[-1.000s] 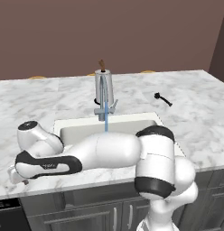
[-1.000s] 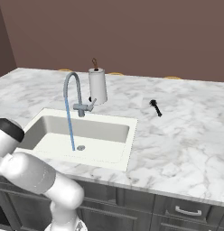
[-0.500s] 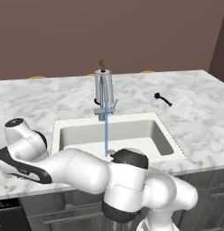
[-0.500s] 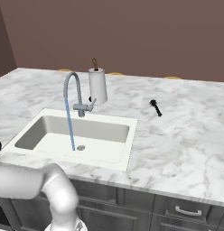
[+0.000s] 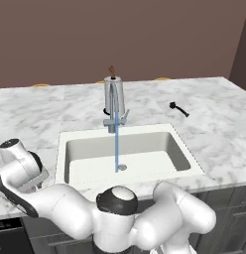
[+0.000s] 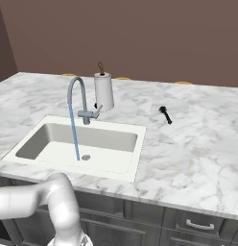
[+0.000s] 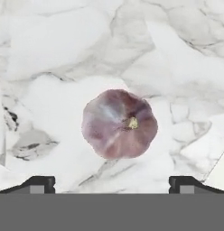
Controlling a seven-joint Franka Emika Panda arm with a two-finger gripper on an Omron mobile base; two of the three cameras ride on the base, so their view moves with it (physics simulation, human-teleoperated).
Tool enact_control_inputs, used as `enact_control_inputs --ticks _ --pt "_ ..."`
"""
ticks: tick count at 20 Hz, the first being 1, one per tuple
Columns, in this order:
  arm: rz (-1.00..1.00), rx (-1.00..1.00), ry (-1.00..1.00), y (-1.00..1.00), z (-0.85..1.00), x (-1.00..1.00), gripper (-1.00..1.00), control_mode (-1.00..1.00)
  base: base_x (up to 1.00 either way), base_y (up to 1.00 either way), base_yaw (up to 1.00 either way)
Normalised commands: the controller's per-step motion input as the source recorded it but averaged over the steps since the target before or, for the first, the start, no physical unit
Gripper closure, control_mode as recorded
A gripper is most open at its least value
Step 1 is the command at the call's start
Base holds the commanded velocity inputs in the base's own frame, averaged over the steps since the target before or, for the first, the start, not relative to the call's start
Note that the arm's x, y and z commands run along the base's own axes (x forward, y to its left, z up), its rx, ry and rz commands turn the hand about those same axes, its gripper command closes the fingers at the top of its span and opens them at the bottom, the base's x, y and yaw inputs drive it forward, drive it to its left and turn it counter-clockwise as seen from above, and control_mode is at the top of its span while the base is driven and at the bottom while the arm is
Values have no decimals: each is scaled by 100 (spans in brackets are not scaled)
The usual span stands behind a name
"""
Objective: Turn on the sink faucet. Then move the garlic from the counter to the sink. Turn off the sink. Move the vegetable from the sink to the pot next to the stove. Finally move the pot to the rear left burner.
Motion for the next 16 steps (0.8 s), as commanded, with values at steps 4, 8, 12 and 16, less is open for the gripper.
enact_control_inputs --ticks 4,8,12,16 --pt "7 0 -6 0 -22 21 -100 -100 0 0 0" --pt "6 0 -2 11 -26 18 -100 -100 0 0 0" --pt "6 0 -1 11 -25 20 -100 -100 0 0 0" --pt "8 0 0 17 -24 15 -100 -100 0 0 0"
